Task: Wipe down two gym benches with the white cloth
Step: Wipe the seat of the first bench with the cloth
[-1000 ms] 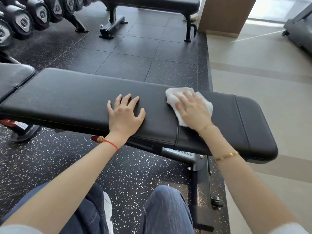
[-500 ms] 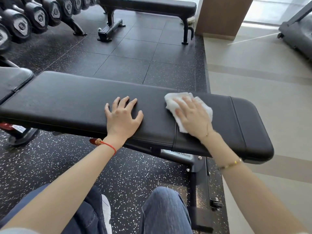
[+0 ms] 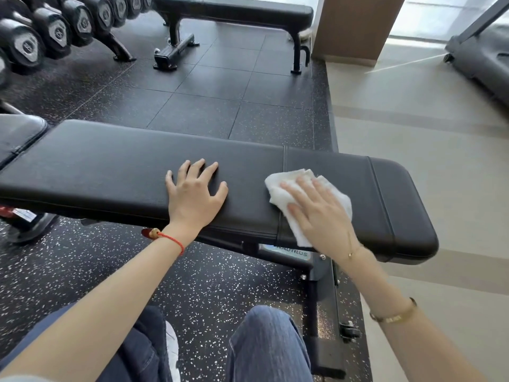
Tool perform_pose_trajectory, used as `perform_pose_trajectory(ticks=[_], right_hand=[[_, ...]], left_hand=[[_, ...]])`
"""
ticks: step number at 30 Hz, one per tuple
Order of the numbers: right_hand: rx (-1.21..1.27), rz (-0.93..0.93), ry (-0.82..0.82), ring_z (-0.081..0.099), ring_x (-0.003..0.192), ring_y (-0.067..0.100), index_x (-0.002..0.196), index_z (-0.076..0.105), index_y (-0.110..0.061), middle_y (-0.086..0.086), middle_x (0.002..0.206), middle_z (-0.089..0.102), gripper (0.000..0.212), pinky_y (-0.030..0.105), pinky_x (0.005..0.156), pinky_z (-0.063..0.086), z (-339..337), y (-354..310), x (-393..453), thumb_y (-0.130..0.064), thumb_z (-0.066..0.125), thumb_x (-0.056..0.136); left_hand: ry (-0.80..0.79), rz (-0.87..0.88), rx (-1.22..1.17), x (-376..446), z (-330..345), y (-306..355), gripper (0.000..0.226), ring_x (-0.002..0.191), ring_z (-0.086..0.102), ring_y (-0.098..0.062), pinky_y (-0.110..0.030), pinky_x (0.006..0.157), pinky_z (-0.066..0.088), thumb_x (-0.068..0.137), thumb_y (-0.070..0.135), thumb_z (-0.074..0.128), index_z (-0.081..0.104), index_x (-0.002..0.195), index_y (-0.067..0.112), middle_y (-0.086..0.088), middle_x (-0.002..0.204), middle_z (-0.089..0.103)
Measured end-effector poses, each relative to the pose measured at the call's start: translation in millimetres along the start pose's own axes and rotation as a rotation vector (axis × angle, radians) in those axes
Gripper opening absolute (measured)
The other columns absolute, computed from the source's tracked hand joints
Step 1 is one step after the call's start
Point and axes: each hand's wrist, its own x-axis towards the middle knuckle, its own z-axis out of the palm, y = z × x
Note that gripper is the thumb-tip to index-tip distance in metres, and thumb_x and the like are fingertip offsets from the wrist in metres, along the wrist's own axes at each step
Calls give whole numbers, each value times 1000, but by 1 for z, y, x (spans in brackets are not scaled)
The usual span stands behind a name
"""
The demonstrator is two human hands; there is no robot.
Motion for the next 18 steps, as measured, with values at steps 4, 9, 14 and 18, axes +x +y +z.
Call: perform_pose_trajectory(ticks=[4,9,14,18], right_hand=[[-93,292,-108,21,147,31,150,30,-27,8,158,28,47,46,120,13,-2,40,66,-36,25,105],[-51,159,-113,22,145,33,150,27,-31,6,156,30,47,47,119,15,10,-8,79,-41,24,104],[58,-42,-63,20,149,30,148,36,-36,2,157,33,47,44,123,12,8,-23,13,-43,30,102],[-54,157,-2,26,146,31,147,41,-24,9,154,37,44,42,123,10,-4,35,8,-34,35,104]], left_hand=[[-6,-7,2,0,0,2,53,143,33,-26,-59,116,18,90,52,46,52,138,31,-1,148,48],[13,-25,-7,1,0,4,49,141,36,-25,-59,115,21,90,50,51,56,135,31,0,145,51],[-13,-9,6,-1,-2,4,51,143,33,-26,-59,116,19,92,50,49,52,139,30,-2,148,49],[-62,-13,17,-1,-4,6,54,146,27,-28,-59,118,15,94,49,47,47,144,28,-4,152,43]])
